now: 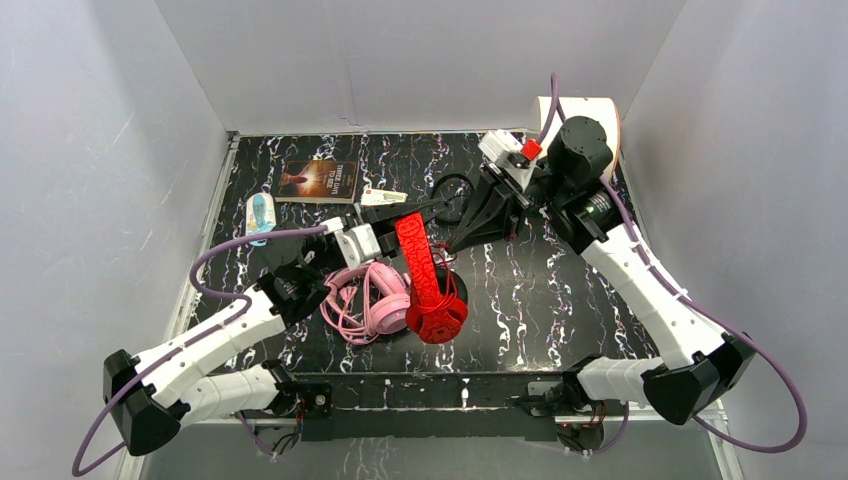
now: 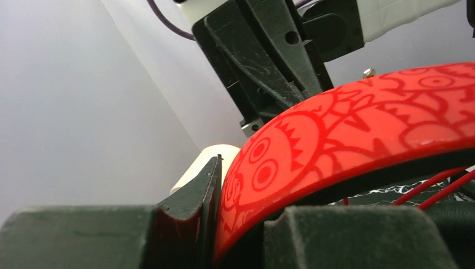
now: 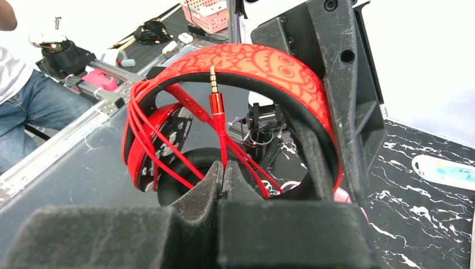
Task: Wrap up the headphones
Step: Wrap the headphones cable around the headphones.
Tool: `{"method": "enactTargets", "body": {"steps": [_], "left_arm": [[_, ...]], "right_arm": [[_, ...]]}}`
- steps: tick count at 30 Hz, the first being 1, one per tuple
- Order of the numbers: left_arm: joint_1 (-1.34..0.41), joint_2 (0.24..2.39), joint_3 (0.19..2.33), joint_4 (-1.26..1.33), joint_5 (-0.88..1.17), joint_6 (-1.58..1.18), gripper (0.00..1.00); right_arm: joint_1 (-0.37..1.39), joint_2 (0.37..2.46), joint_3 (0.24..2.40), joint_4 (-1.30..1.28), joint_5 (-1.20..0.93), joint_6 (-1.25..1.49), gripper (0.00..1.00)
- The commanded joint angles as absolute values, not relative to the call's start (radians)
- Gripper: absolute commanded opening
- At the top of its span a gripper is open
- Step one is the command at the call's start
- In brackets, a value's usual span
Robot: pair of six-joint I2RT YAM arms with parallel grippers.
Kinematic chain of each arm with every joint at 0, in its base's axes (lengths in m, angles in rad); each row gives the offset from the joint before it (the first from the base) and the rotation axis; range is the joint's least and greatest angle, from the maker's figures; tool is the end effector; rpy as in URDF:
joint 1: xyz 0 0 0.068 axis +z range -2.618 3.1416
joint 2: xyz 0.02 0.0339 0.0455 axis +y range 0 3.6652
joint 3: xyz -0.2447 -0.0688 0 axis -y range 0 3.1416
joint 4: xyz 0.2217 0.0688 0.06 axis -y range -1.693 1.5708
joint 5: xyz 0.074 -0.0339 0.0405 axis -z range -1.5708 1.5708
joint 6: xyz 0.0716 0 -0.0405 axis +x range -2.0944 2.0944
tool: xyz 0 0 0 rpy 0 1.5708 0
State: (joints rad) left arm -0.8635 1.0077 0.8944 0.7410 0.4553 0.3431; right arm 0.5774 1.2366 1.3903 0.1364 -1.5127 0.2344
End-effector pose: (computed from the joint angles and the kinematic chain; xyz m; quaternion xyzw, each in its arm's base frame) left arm 0.1245 -0.1941 0.4362 0.4166 0.2504 -0.3224 0.8123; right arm 0.1491 0.1824 0.4603 -0.6164 0.3343 0.6070 0.3740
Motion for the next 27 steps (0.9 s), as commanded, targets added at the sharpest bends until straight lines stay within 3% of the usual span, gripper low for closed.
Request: {"method": "enactTargets", "body": {"steps": [1, 6, 11, 13, 27], "left_arm": [[-0.871, 1.013, 0.963, 0.835, 0.467, 0.29, 0.0], [-0.874, 1.015, 0.969, 0.831, 0.464, 0.279, 0.0], [-0.876, 0.998, 0.971, 0.829, 0.46, 0.27, 0.0], [-0.876, 0.992, 0.972, 0.812, 0.455, 0.278, 0.0], [-0.876, 0.965, 0.985, 0.755, 0.451, 0.273, 0.0]], "right_arm": [[0.593, 1.259, 1.464, 0.112, -1.564, 0.199, 0.01], [0.6, 1.249, 1.458, -0.039, -1.524, 0.062, 0.01], [0.68, 1.304, 1.633, -0.65, -1.313, -0.4, 0.01], [0.723, 1.347, 1.715, -0.766, -1.268, -0.49, 0.01], [0.832, 1.374, 1.734, -0.802, -1.134, -0.513, 0.01]]}}
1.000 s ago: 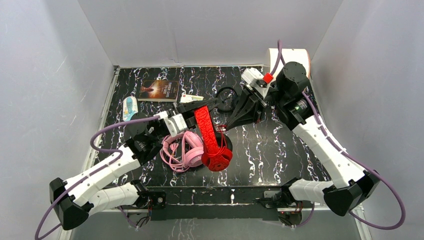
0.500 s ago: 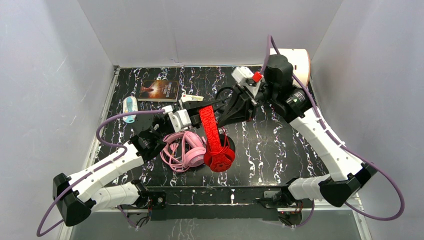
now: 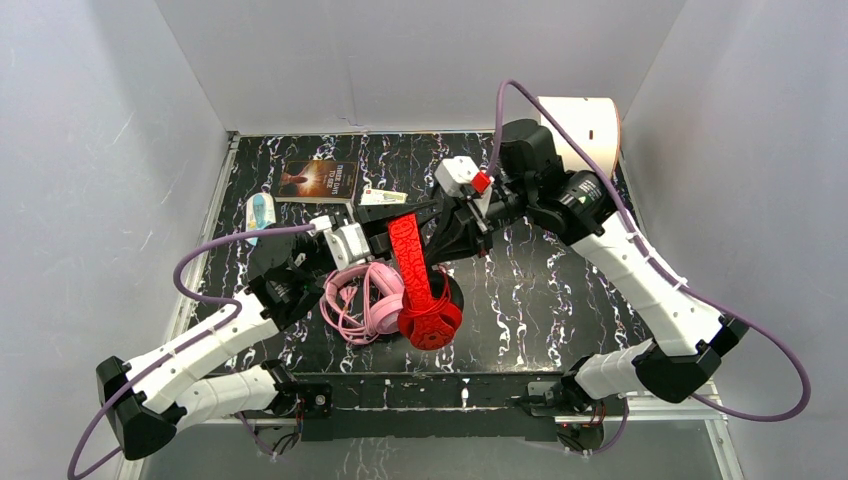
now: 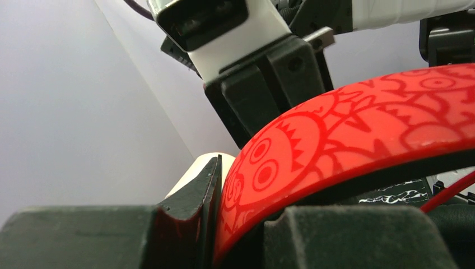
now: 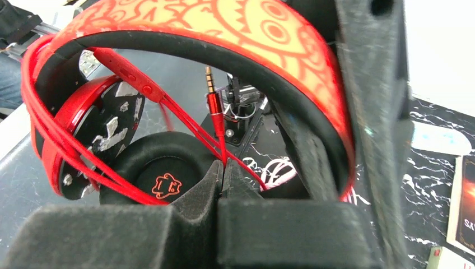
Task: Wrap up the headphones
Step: Wrap the headphones cable around the headphones.
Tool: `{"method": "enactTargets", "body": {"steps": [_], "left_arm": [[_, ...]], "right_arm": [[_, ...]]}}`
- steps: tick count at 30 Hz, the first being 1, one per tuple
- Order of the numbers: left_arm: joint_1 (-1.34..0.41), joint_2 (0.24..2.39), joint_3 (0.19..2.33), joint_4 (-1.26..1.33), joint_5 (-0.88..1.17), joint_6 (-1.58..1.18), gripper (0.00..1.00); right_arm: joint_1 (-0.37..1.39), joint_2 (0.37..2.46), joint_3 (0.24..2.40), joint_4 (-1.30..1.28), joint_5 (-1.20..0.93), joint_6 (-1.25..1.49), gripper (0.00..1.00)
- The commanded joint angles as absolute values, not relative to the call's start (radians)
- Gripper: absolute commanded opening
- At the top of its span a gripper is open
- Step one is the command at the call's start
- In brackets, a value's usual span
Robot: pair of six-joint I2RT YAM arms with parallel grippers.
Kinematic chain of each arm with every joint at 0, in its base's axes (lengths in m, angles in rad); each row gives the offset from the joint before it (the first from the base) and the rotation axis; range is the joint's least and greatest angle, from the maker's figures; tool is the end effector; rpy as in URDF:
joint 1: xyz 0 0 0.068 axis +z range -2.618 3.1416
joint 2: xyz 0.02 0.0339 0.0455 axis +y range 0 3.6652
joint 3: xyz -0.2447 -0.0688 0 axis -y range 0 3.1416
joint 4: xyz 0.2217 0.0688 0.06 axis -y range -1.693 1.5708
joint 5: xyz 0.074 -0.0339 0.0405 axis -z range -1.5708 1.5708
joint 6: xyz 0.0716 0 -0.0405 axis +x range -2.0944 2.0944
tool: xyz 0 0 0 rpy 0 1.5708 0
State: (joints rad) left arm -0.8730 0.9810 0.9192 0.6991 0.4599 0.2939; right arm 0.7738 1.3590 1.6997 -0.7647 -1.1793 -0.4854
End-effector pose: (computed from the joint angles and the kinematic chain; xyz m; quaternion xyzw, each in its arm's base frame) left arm 0.1170 -0.1889 0.4453 0.4112 0.2535 -0.3466 0.8040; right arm 0.1324 0.2219 0.4417 -0.6549 0.3867 0.5271 0.3791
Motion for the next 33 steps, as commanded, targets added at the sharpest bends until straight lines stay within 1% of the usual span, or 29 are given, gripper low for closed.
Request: {"method": "enactTargets", "body": {"steps": [1, 4, 11, 12, 14, 18, 20, 23, 26, 29, 33], "left_arm": [[-0.876, 0.975, 0.989, 0.756, 0.455, 0.271, 0.0], [-0.876, 0.99, 0.998, 0.751, 0.459, 0.27, 0.0], [-0.876, 0.983, 1.018, 0.674, 0.47, 0.305, 0.0], [-0.876, 0.98, 1.022, 0.664, 0.473, 0.305, 0.0], [-0.876, 0.975, 1.029, 0.645, 0.473, 0.304, 0.0], [-0.876, 0.956, 1.023, 0.641, 0.442, 0.263, 0.0], [-0.876, 0.946, 1.012, 0.645, 0.435, 0.248, 0.0], [-0.876, 0.933, 0.99, 0.653, 0.418, 0.237, 0.0], [-0.877, 0.916, 0.97, 0.661, 0.393, 0.223, 0.0], [-0.876, 0.905, 0.954, 0.666, 0.369, 0.2, 0.0], [-0.876, 0.883, 0.93, 0.638, 0.313, 0.181, 0.0]], "right_arm": [[0.851, 1.388, 1.754, -0.818, -1.122, -0.518, 0.02], [0.861, 1.401, 1.791, -0.84, -1.134, -0.528, 0.03], [0.86, 1.36, 1.774, -0.765, -1.156, -0.473, 0.05], [0.861, 1.351, 1.766, -0.755, -1.15, -0.468, 0.08], [0.861, 1.341, 1.753, -0.746, -1.141, -0.464, 0.11], [0.861, 1.34, 1.747, -0.747, -1.136, -0.453, 0.12], [0.86, 1.331, 1.735, -0.732, -1.134, -0.441, 0.18], [0.86, 1.304, 1.709, -0.694, -1.098, -0.417, 0.23], [0.859, 1.291, 1.695, -0.677, -1.075, -0.406, 0.36], [0.859, 1.287, 1.701, -0.671, -1.023, -0.389, 0.38], [0.859, 1.256, 1.687, -0.621, -0.875, -0.329, 0.56]]}}
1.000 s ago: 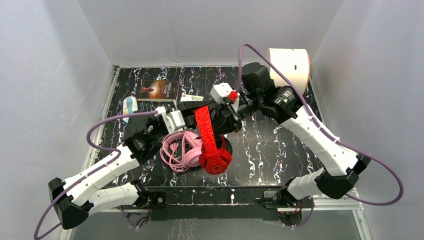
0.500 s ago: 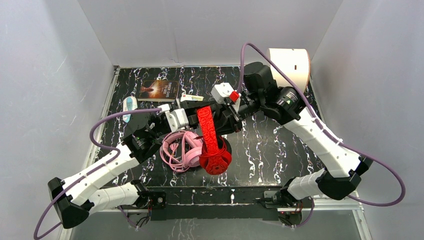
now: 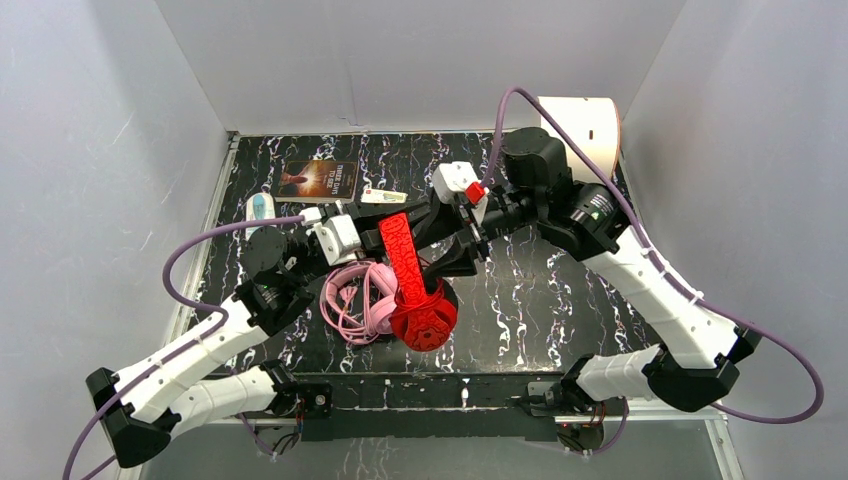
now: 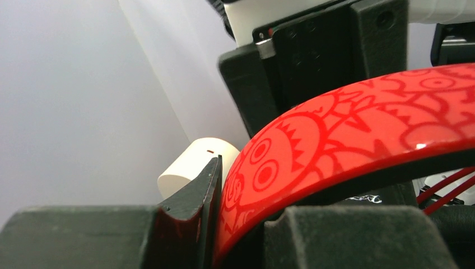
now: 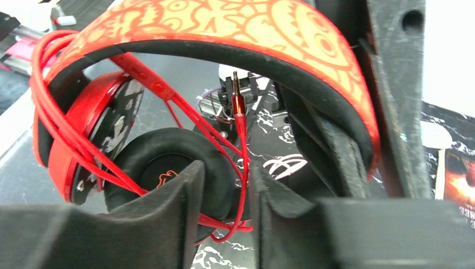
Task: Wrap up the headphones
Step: Wrap the headphones cable around the headphones.
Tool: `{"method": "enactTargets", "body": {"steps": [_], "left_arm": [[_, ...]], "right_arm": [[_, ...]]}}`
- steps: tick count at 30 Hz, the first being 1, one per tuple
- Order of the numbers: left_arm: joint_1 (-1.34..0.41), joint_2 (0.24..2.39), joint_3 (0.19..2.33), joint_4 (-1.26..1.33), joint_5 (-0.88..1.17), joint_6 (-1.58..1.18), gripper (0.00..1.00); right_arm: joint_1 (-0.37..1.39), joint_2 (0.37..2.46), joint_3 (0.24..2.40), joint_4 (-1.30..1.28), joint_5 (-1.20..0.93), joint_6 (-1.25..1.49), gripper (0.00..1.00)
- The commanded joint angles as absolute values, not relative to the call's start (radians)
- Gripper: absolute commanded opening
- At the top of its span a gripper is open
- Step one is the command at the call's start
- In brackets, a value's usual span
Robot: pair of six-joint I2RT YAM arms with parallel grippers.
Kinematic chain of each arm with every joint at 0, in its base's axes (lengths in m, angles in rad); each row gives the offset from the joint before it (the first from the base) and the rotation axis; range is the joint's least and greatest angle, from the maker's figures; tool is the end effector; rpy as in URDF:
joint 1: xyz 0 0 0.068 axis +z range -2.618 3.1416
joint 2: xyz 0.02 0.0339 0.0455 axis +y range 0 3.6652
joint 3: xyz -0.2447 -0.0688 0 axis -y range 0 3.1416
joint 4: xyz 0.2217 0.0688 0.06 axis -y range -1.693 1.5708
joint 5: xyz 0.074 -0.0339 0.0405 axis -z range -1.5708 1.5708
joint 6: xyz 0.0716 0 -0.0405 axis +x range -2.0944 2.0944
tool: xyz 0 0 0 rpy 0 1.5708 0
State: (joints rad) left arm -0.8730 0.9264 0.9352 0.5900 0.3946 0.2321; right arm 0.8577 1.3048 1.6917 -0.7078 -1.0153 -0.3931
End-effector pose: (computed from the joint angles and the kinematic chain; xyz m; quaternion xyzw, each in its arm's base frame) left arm 0.1138 -0.1785 0.4500 0.3879 0.2989 -0.3600 0.7941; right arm 0.1139 0.2246 0.4536 -0.6455 0.4081 0.5014 0.4068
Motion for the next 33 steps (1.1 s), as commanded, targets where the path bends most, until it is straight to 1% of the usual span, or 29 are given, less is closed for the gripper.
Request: {"method": "enactTargets", "body": {"steps": [1, 2, 6, 9, 11, 13, 17, 19, 21, 23, 25, 28, 29, 30, 33], "left_arm": [[-0.876, 0.875, 0.926, 0.622, 0.299, 0.179, 0.0], [-0.876, 0.865, 0.921, 0.611, 0.286, 0.172, 0.0], [-0.877, 0.84, 0.888, 0.599, 0.256, 0.157, 0.0], [-0.876, 0.83, 0.866, 0.6, 0.233, 0.137, 0.0], [-0.876, 0.829, 0.873, 0.572, 0.191, 0.096, 0.0], [-0.876, 0.826, 0.884, 0.52, 0.145, 0.036, 0.0], [-0.876, 0.831, 0.898, 0.406, 0.0, -0.157, 0.0], [-0.876, 0.854, 0.932, 0.302, -0.076, -0.266, 0.0], [-0.876, 0.884, 0.988, 0.125, -0.147, -0.382, 0.0], [-0.876, 0.905, 1.037, -0.024, -0.212, -0.496, 0.0], [-0.876, 0.926, 1.077, -0.154, -0.255, -0.588, 0.0], [-0.875, 0.95, 1.106, -0.277, -0.269, -0.694, 0.0], [-0.874, 0.957, 1.107, -0.301, -0.266, -0.746, 0.0], [-0.874, 0.966, 1.109, -0.317, -0.255, -0.78, 0.0], [-0.871, 0.998, 1.128, -0.363, -0.223, -0.857, 0.0]], "right_arm": [[0.858, 1.247, 1.686, -0.617, -0.842, -0.324, 0.61], [0.858, 1.24, 1.687, -0.618, -0.813, -0.317, 0.65], [0.851, 1.234, 1.698, -0.642, -0.73, -0.317, 0.75], [0.846, 1.224, 1.687, -0.629, -0.727, -0.313, 0.79], [0.844, 1.222, 1.689, -0.619, -0.666, -0.283, 0.8], [0.843, 1.218, 1.692, -0.614, -0.514, -0.234, 0.82], [0.837, 1.186, 1.639, -0.622, -0.09, -0.105, 0.93], [0.824, 1.162, 1.585, -0.637, 0.109, -0.035, 0.98], [0.795, 1.136, 1.514, -0.648, 0.245, 0.022, 0.98], [0.727, 1.118, 1.456, -0.665, 0.255, 0.065, 0.99], [0.615, 1.113, 1.402, -0.68, 0.198, 0.098, 0.99], [0.389, 1.11, 1.32, -0.665, -0.063, 0.138, 0.99], [0.337, 1.115, 1.299, -0.657, -0.161, 0.142, 0.99], [0.304, 1.12, 1.281, -0.654, -0.219, 0.143, 0.99], [0.29, 1.12, 1.251, -0.66, -0.259, 0.121, 0.98]]}}
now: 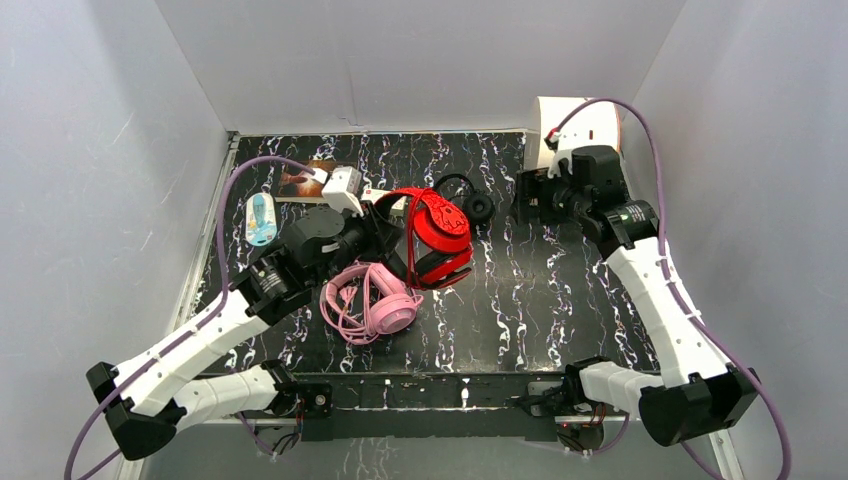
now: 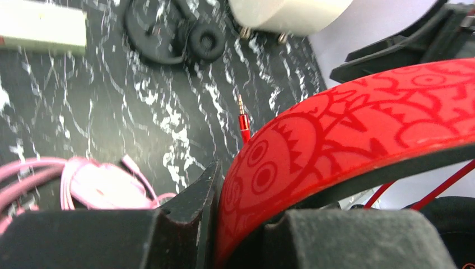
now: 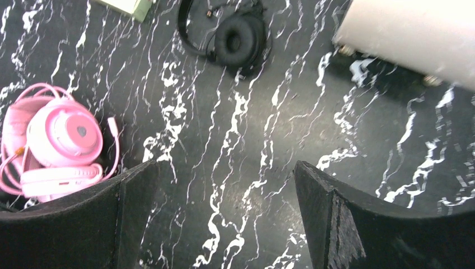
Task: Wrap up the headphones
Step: Wrap the headphones cable around the headphones.
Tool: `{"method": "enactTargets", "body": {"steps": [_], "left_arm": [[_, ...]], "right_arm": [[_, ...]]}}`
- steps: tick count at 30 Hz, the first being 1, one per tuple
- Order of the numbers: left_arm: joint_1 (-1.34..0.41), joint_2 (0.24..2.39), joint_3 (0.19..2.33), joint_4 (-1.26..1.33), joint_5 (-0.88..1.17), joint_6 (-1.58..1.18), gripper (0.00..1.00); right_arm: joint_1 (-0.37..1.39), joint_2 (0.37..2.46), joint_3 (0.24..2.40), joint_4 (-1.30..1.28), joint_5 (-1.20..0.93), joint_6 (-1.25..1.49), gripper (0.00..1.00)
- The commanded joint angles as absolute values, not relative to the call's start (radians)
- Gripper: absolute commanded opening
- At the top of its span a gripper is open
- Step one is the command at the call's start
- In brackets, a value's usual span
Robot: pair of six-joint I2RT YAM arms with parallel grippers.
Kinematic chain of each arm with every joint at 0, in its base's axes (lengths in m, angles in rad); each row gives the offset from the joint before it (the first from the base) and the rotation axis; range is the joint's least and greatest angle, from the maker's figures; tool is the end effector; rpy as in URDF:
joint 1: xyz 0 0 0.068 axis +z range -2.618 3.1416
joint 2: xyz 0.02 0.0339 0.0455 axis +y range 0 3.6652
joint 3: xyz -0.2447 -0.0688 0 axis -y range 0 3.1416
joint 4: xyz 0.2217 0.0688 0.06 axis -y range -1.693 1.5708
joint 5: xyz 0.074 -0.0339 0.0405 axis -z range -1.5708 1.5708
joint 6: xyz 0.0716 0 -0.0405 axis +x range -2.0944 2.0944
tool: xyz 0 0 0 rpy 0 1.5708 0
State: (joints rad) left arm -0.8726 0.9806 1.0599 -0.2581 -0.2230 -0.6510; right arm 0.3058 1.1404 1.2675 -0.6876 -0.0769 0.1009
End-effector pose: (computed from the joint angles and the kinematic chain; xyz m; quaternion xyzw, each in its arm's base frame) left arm 0.1674 -0.1749 0.3686 0.0134 0.7659 -0.3780 0.5200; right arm 0.2399 0.0815 0.3462 -0.1079 0.8680 0.1306 0.4668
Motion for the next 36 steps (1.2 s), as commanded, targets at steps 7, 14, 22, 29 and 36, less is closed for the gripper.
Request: {"method": "enactTargets", "body": {"steps": [7, 14, 22, 29, 36], "left_arm": [[-0.822, 1.137, 1.279, -0.558, -0.181, -0.903, 0.0], [-0.775, 1.167, 1.304, -0.605, -0.145, -0.903, 0.0], [-0.771, 1.177, 1.281, -0.595, -0.16, -0.893, 0.0], [-0.766, 1.207, 1.295, -0.596, -0.176, -0.872, 0.0], [-0.761, 1.227, 1.308, -0.59, -0.196, -0.849, 0.0]], "right_arm": [[0.289, 1.079, 1.143, -0.611, -0.416, 0.193, 0.97], [0.291, 1.072, 0.873, -0.329, -0.727, 0.759, 0.93], [0.341, 1.027, 0.807, -0.193, -0.552, 1.198, 0.96], [0.416, 1.076, 0.787, -0.124, -0.606, 1.491, 0.96], [0.529, 1.04, 0.813, -0.286, -0.511, 1.559, 0.95]]}}
